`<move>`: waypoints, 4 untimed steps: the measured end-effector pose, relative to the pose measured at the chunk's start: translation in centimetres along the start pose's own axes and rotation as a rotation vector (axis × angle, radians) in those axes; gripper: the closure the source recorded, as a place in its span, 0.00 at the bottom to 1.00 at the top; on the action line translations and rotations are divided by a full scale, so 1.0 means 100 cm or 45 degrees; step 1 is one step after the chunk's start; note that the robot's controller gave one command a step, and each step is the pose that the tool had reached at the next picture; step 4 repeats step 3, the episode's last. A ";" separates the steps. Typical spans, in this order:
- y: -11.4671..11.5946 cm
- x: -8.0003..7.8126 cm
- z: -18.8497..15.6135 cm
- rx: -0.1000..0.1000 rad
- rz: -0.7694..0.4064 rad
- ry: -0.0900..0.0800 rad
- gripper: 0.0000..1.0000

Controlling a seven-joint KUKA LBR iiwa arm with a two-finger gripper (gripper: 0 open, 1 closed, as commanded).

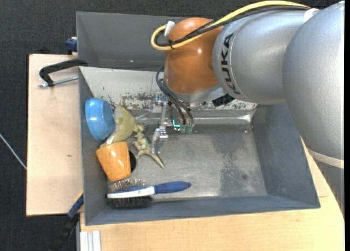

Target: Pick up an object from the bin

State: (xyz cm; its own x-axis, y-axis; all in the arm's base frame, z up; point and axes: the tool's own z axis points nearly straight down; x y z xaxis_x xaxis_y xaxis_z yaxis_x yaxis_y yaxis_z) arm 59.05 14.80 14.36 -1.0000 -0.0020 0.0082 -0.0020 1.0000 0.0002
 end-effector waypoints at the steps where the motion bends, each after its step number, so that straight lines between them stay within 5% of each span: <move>1: 0.015 0.041 0.052 -0.004 -0.386 -0.051 0.00; 2: 0.017 0.039 0.050 -0.009 -0.386 -0.063 1.00; 3: 0.008 0.026 -0.090 -0.001 -0.432 -0.030 1.00; 4: 0.008 0.026 -0.090 -0.001 -0.432 -0.030 1.00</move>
Offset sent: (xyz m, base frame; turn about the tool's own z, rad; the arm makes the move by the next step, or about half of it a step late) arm -0.0609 0.0156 -0.0736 -0.3304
